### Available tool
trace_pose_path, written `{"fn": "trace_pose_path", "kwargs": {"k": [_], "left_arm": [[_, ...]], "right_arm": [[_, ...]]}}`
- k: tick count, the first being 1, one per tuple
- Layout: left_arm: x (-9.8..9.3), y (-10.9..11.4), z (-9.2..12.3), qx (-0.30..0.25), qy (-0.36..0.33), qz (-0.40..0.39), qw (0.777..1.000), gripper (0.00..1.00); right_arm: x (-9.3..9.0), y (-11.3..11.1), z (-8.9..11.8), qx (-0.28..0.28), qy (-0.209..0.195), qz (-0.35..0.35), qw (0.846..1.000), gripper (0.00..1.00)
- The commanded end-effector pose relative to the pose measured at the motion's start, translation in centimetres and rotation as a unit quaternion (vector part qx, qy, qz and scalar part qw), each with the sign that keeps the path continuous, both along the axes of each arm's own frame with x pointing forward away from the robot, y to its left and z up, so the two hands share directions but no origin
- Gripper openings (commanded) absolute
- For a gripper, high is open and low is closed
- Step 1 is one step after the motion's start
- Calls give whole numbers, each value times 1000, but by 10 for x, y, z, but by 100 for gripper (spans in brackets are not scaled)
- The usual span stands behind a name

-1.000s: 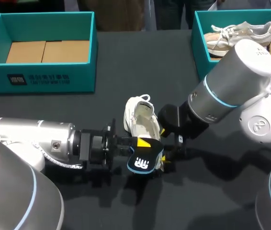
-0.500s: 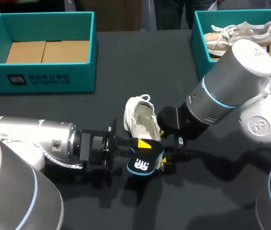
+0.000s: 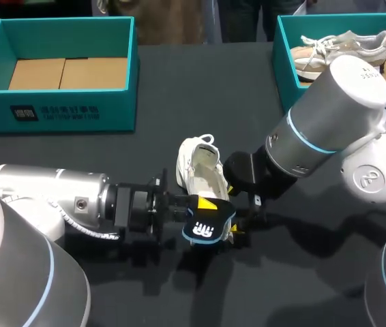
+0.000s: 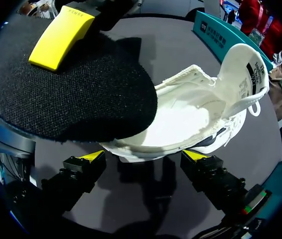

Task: Take the shoe out of the shoebox, open the shoe tongue, remove and reinsert the insole, then place the shoe into the shoebox

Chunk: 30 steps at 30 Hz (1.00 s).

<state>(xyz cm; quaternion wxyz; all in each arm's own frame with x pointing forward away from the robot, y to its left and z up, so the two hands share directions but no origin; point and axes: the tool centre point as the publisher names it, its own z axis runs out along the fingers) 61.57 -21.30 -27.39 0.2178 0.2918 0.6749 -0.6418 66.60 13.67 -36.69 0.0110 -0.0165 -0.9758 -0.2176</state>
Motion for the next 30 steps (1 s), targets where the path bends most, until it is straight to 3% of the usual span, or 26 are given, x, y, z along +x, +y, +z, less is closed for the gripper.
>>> {"fn": "trace_pose_path", "kwargs": {"k": [1, 30], "left_arm": [[0, -5, -1, 4, 2, 3, 1000, 0], [19, -12, -23, 2, 14, 24, 1000, 0]], "right_arm": [[-1, 0, -1, 0, -1, 0, 1000, 100], [-1, 0, -1, 0, -1, 0, 1000, 100]]}}
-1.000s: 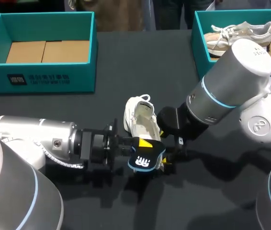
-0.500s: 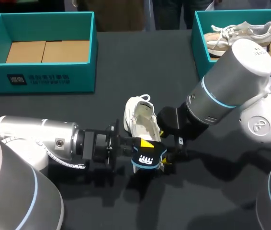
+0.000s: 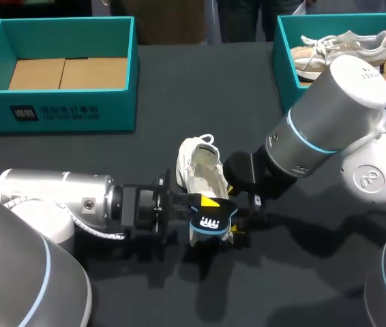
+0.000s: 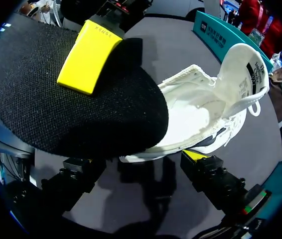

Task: Take the shoe out of the shoebox, open the shoe tongue, remove and reinsert the insole, then place the shoe into the shoebox

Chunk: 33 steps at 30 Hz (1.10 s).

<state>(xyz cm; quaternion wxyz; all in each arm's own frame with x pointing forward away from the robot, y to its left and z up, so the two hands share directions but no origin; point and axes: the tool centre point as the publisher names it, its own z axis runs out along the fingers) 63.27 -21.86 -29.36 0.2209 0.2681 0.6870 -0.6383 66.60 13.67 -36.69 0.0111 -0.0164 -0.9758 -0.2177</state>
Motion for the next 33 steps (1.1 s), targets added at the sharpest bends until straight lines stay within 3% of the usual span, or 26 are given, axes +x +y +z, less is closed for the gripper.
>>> {"fn": "trace_pose_path", "kwargs": {"k": [1, 33], "left_arm": [[2, -7, -4, -2, -1, 2, 1000, 0], [23, -7, -20, 2, -17, 23, 1000, 0]], "right_arm": [[-1, 0, -1, 0, -1, 0, 1000, 100], [-1, 0, -1, 0, -1, 0, 1000, 100]]}}
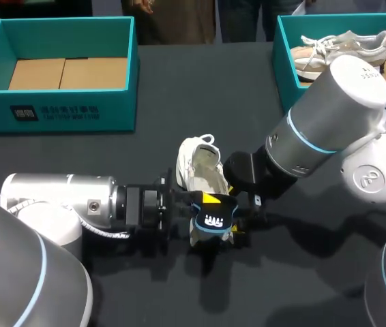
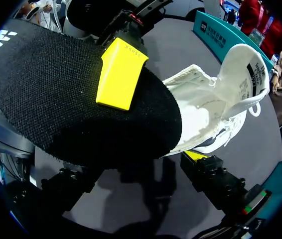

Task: Take the shoe out of the shoebox, open the shoe tongue, remove and reinsert the insole, then place the shoe into the shoebox

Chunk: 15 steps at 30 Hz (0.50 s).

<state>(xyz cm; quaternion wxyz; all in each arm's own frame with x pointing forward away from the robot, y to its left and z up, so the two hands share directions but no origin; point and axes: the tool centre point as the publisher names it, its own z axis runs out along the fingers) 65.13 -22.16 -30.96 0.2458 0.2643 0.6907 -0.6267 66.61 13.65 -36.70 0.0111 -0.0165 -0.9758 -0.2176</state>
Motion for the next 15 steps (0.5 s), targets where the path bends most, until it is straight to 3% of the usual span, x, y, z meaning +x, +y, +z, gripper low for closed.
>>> {"fn": "trace_pose_path", "kwargs": {"k": [1, 15], "left_arm": [[5, -4, -4, -1, 0, 2, 1000, 0], [15, -2, -13, 3, -14, 10, 1000, 0]], "right_arm": [[-1, 0, 0, 0, -1, 0, 1000, 100], [-1, 0, 0, 0, -1, 0, 1000, 100]]}}
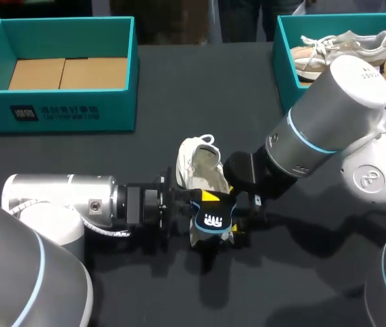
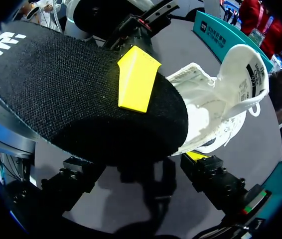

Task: Take the shoe out of the shoebox, open the shoe tongue, remove and reinsert the insole, then place the shoe into the shoebox

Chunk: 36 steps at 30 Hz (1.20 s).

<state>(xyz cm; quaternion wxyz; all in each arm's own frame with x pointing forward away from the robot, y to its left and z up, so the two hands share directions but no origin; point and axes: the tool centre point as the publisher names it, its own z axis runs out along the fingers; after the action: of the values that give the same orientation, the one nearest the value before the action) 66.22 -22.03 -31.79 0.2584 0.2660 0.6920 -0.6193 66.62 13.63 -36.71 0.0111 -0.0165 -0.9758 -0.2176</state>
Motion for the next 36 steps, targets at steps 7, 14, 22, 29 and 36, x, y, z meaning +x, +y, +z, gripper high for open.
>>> {"fn": "trace_pose_path", "kwargs": {"k": [7, 14, 22, 29, 36], "left_arm": [[5, -3, -7, 2, -13, 3, 1000, 0], [9, -2, -12, 5, -18, 6, 1000, 0], [15, -1, -14, 10, -15, 16, 1000, 0], [25, -2, -17, 17, -4, 26, 1000, 0], [33, -1, -24, 25, -3, 32, 999, 0]], "right_arm": [[-1, 0, 0, 0, -1, 0, 1000, 100], [-1, 0, 0, 0, -1, 0, 1000, 100], [-1, 0, 0, 0, -1, 0, 1000, 100], [-1, 0, 0, 0, -1, 0, 1000, 100], [-1, 0, 0, 0, -1, 0, 1000, 100]]}}
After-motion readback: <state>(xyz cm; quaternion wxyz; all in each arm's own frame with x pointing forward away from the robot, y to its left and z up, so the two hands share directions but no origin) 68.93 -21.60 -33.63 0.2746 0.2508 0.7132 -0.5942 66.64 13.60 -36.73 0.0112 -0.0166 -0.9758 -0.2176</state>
